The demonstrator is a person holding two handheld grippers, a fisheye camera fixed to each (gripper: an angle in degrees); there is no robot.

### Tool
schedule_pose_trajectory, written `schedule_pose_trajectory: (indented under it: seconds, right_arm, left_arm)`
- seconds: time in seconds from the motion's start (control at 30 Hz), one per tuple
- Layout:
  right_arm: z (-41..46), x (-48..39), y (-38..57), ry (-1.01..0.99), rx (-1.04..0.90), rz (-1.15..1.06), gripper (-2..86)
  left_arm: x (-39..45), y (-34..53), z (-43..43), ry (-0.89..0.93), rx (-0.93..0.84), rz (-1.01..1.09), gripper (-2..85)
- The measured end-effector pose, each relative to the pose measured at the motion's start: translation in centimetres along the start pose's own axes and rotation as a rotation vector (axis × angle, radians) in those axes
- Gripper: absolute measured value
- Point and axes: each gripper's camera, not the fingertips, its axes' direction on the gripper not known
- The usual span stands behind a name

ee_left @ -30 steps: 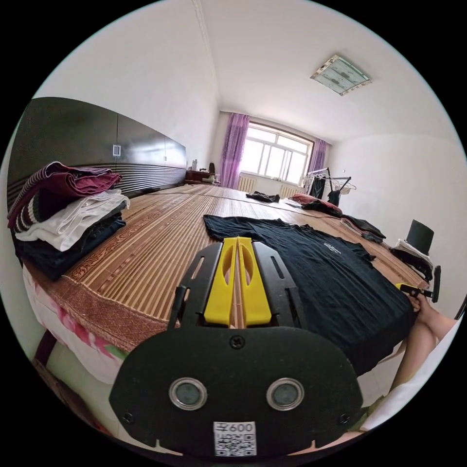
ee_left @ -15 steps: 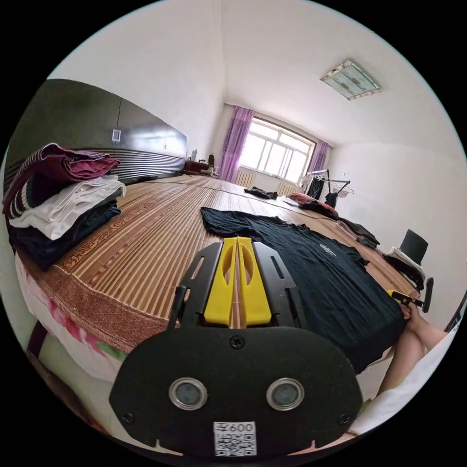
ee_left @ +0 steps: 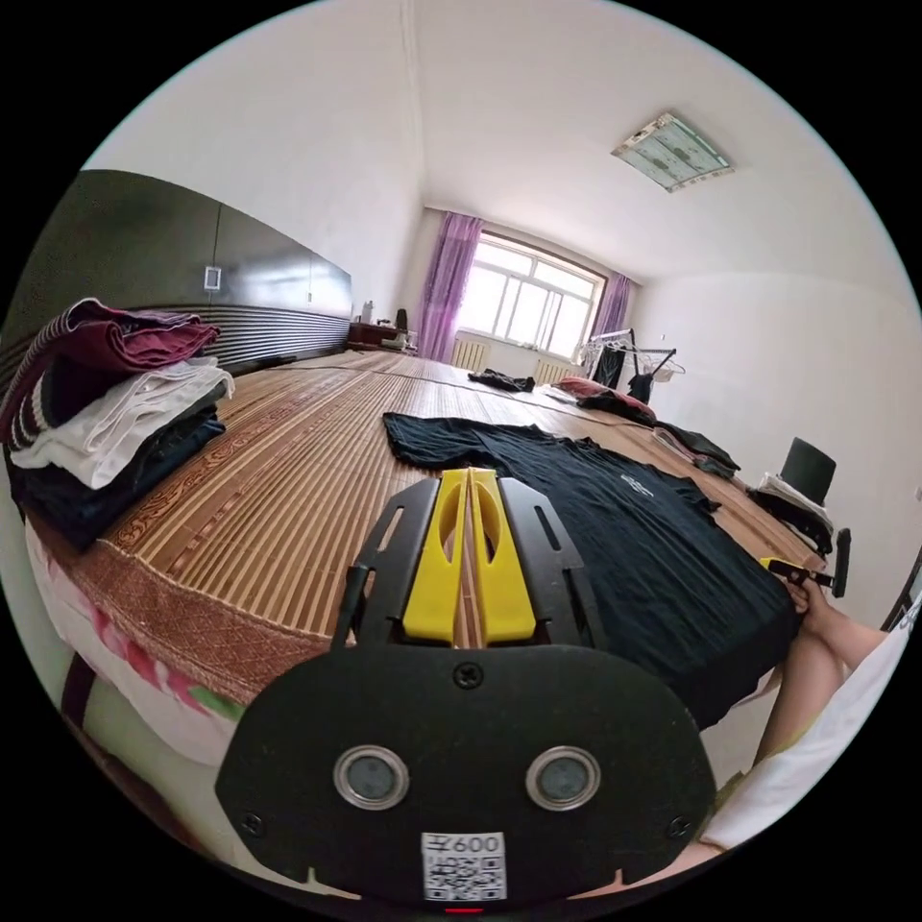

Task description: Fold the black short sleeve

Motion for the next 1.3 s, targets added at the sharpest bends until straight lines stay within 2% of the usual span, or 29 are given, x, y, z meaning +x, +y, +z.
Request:
schedule_pose_trajectory:
  seconds: [0.23,0.37,0.43,0.5,0.6,0.67,0.73,0.8,0.83,0.87,0.9,0.97,1.03,1.1,1.2,1.27,1.3]
  right_arm:
    - [-4.8,0.7,-3.4,-0.005,-0.049,0.019,-0.8]
    - [-8.1,3.9,-8.3,-0.143,-0.186,0.116,-0.7]
    - [-10.4,5.2,-10.3,-0.208,-0.147,0.091,-0.5]
    - [-12.7,7.7,-12.4,-0.234,-0.045,0.134,0.1]
    - [-13.2,14.0,-16.3,-0.339,0.084,0.261,3.7]
    - [-10.6,19.3,-19.1,-0.498,0.072,0.354,6.0]
    - [-8.1,22.2,-20.1,-0.613,0.022,0.377,6.5]
    - [-6.5,25.1,-20.1,-0.697,-0.009,0.471,6.3]
    - [-7.8,26.2,-20.7,-0.801,0.119,0.464,5.7]
    - [-9.7,26.6,-21.7,-0.798,0.237,0.424,4.9]
    - [-10.5,26.7,-22.5,-0.754,0.249,0.412,4.6]
    - [-12.3,26.7,-25.2,-0.638,0.193,0.358,4.9]
    - [-13.2,26.6,-25.8,-0.661,0.172,0.359,5.1]
    - [-14.5,27.4,-26.2,-0.684,0.180,0.396,4.8]
    - [-18.0,30.3,-25.3,-0.672,0.320,0.574,2.9]
    - [-18.7,32.4,-23.0,-0.614,0.319,0.829,0.4]
    - [-18.7,32.5,-22.9,-0.615,0.309,0.866,0.1]
  left_arm:
    - [5.4,10.0,7.1,0.013,-0.146,0.337,0.2]
    - [6.3,15.5,7.9,0.059,-0.122,0.392,0.3]
    - [8.9,17.5,7.2,0.047,-0.070,0.439,0.4]
    - [13.2,19.3,7.7,0.051,-0.024,0.538,0.4]
    - [22.5,21.3,13.7,0.165,-0.151,0.725,0.6]
    - [31.0,23.9,21.2,0.338,-0.296,0.885,0.8]
    - [37.0,26.1,26.8,0.379,-0.334,0.927,0.8]
    - [43.0,28.5,32.1,0.382,-0.342,0.988,0.9]
    - [47.2,30.7,35.5,0.354,-0.339,1.093,0.9]
    - [51.2,33.3,38.8,0.298,-0.316,1.206,0.9]
    - [53.0,34.6,40.4,0.267,-0.300,1.262,0.9]
    - [59.0,40.0,46.4,0.173,-0.261,1.476,0.9]
    - [61.9,43.3,50.5,0.159,-0.272,1.568,1.0]
    - [63.5,44.8,53.7,0.182,-0.250,1.540,1.2]
    - [65.0,44.3,59.2,0.240,-0.281,1.340,2.1]
    - [65.5,43.4,64.8,0.350,-0.472,1.128,3.3]
    - [65.6,43.5,66.2,0.371,-0.524,1.088,3.1]
